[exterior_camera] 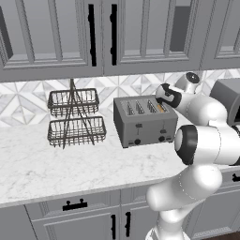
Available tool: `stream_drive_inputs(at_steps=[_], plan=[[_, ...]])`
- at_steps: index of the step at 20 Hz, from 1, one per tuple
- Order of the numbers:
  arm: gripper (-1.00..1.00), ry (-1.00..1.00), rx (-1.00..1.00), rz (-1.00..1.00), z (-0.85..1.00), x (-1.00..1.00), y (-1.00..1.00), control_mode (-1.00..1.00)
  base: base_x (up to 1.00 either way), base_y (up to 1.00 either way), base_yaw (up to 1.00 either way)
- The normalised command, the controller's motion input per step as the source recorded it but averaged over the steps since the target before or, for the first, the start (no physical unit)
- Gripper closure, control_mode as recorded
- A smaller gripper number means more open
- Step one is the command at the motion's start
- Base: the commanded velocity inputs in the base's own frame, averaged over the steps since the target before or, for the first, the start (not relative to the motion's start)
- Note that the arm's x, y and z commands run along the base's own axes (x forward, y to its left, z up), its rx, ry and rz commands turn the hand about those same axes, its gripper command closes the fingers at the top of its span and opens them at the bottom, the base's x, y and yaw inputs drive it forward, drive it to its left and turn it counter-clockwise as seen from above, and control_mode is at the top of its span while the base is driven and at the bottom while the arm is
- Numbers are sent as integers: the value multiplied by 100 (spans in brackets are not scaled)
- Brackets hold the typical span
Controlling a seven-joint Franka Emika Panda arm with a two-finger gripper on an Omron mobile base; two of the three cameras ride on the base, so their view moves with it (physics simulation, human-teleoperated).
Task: Start the toaster. Once the lever pops up, take the bread to the plate on the dining counter.
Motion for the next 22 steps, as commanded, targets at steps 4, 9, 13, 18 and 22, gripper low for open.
stream_drive_inputs(at_steps=[4,9,13,18,22], plan=[[-100,0,0,0,0,0,0,-100,0,0,0],[-100,0,0,0,0,0,0,-100,0,0,0],[-100,0,0,0,0,0,0,-100,0,0,0],[-100,0,0,0,0,0,0,-100,0,0,0],[-100,0,0,0,0,0,0,-100,0,0,0]])
